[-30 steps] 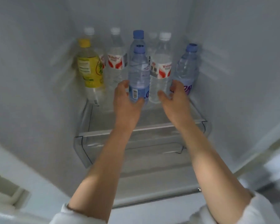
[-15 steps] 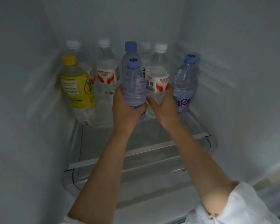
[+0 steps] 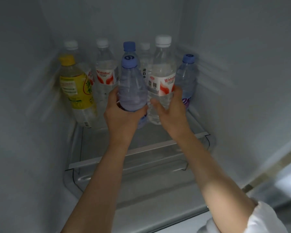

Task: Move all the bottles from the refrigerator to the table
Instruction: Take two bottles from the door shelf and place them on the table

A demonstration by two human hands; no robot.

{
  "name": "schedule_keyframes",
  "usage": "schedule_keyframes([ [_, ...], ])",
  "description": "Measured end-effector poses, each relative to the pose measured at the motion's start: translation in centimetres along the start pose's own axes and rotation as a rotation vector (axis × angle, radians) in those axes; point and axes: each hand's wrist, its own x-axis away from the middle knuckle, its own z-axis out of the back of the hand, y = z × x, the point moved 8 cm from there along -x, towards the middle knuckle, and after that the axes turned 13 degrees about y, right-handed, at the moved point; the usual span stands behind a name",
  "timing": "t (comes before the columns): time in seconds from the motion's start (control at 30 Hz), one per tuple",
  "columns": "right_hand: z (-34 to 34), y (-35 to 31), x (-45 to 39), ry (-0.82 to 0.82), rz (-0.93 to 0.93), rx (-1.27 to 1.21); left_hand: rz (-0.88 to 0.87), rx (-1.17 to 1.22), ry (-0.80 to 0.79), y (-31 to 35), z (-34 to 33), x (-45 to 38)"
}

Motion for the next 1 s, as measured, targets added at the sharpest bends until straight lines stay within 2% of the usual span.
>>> schedule_keyframes([
  [0.27,7.5,-5.5,5.3,-0.067,-0.008,-0.055,-0.037,0.002,-0.016,5.2,3.3,5.5],
  [0.4,11.4,-6.3,9.1,-0.04,0.024,-0.028,0.068,0.001,-0.055,6.2,5.6,9.9],
  [0.63,18.1,-4.3,16.7,-0.064,-0.161,-0.02,0.094,-0.051,-0.144,6.4,8.2,18.7],
  [0.83,22.4,-2.6,23.7,0.007,-0.274,0.072,0.121,-0.07,-0.326,4.4,9.4,24.8],
  [1.0,24.6,-1.1,31.4,0.161,-0.42,0.143,0.117,-0.101,-0.548,2.2,11.5,29.0],
])
